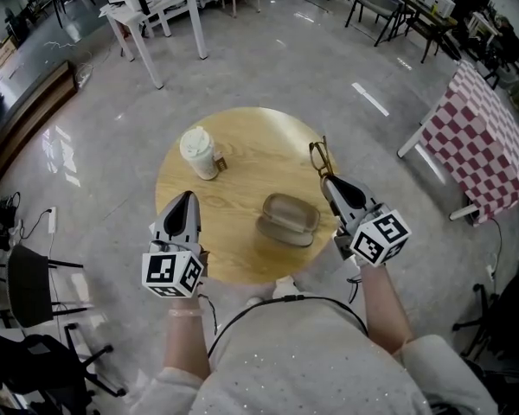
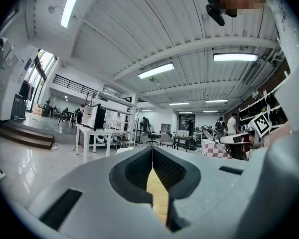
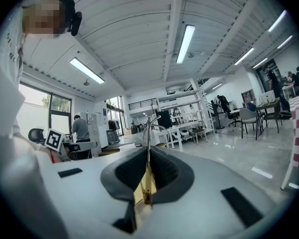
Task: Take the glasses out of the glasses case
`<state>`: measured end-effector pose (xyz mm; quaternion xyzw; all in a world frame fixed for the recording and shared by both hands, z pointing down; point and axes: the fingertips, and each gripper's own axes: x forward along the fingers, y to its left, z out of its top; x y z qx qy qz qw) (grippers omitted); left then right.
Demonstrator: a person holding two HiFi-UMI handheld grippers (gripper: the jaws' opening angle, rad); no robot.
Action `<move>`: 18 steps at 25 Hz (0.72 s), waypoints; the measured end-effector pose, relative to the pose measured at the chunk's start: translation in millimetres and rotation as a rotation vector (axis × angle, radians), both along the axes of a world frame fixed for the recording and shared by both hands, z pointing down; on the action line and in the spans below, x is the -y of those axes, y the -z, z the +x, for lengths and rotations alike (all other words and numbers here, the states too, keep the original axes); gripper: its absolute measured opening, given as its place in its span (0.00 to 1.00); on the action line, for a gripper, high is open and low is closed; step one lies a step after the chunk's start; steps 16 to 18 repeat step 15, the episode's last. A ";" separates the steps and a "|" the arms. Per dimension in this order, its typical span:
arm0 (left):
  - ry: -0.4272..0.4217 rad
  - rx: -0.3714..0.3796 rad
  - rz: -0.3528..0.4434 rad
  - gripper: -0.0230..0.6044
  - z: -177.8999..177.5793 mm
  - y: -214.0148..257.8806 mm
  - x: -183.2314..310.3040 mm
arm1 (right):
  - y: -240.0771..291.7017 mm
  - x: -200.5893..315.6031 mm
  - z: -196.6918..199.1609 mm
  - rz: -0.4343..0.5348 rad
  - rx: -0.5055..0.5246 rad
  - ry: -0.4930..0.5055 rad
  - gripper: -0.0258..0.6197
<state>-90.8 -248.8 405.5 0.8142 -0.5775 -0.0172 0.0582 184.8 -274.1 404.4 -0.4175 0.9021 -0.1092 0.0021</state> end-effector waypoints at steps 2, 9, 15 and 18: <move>0.000 -0.001 -0.002 0.05 0.5 -1.0 -0.1 | -0.7 -0.7 0.5 -0.002 0.003 0.000 0.07; -0.003 0.001 -0.003 0.05 3.8 -1.8 0.6 | -2.3 -0.8 2.6 -0.008 0.010 0.001 0.07; -0.003 0.001 -0.006 0.05 6.2 -2.3 0.7 | -3.7 -0.7 4.7 -0.011 0.013 0.006 0.07; -0.003 0.001 -0.006 0.05 6.2 -2.3 0.7 | -3.7 -0.7 4.7 -0.011 0.013 0.006 0.07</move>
